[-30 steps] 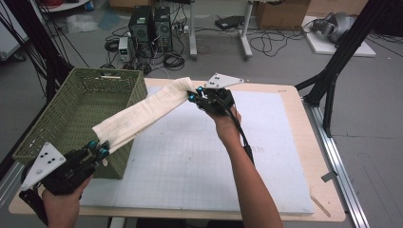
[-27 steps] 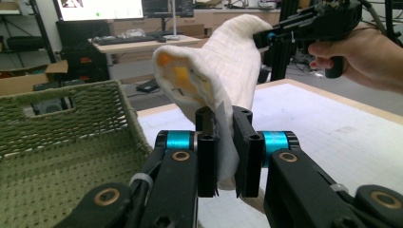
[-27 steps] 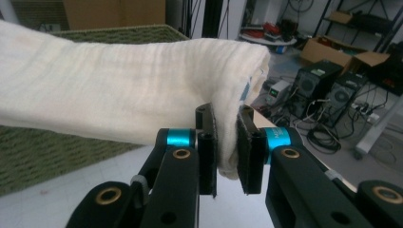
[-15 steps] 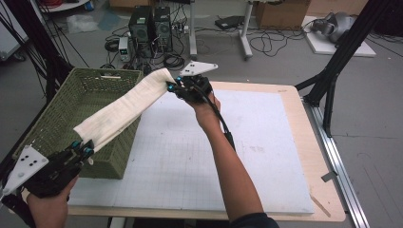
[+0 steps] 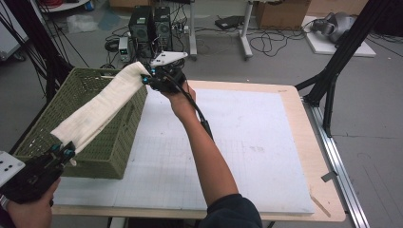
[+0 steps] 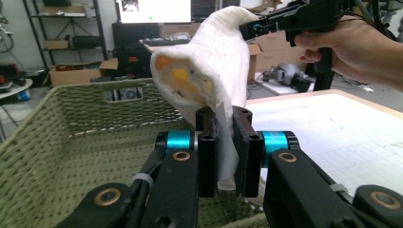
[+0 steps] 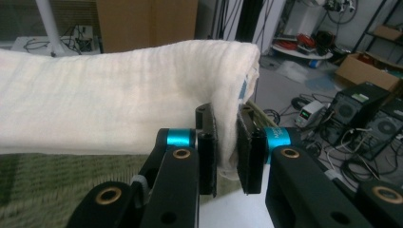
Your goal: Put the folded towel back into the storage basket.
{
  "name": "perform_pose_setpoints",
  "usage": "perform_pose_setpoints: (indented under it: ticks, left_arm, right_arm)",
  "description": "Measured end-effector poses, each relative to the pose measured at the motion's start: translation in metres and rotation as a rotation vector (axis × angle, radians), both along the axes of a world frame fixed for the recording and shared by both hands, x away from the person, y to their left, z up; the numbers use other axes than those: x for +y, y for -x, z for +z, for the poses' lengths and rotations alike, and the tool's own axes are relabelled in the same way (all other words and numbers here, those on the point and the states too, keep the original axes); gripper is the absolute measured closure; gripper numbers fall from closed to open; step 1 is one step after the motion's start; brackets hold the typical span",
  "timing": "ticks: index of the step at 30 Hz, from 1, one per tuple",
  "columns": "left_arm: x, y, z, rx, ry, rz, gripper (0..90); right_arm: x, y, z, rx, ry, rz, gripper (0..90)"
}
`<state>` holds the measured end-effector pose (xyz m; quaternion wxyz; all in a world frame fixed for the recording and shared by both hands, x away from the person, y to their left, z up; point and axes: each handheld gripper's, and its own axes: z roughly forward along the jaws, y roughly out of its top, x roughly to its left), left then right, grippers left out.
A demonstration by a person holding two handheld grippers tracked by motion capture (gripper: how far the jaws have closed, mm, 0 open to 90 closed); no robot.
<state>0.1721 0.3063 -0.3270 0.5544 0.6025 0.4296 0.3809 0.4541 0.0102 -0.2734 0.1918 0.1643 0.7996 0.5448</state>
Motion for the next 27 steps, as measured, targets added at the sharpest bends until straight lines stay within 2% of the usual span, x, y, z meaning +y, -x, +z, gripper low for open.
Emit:
perform_pose_setpoints:
  ticks: [5, 14, 18, 24, 27]
  left_arm:
    - [0.008, 0.001, -0.002, 0.004, -0.003, 0.028, 81.6]
    - [0.024, -0.004, -0.003, 0.023, -0.005, 0.076, 81.6]
    - [0.028, -0.005, -0.005, 0.032, -0.009, 0.092, 81.6]
    - [0.034, -0.006, -0.006, 0.045, -0.021, 0.113, 81.6]
    - [0.037, -0.009, -0.006, 0.078, -0.034, 0.121, 79.6]
  right_arm:
    - [0.026, -0.007, 0.004, 0.000, 0.020, 0.019, 80.8]
    - [0.063, -0.020, 0.004, 0.009, 0.048, 0.011, 80.8]
    - [0.074, -0.025, -0.001, 0.026, 0.051, 0.009, 80.8]
    - [0.086, -0.028, -0.005, 0.028, 0.062, 0.005, 80.8]
    - [0.095, -0.027, -0.008, 0.023, 0.090, -0.012, 80.7]
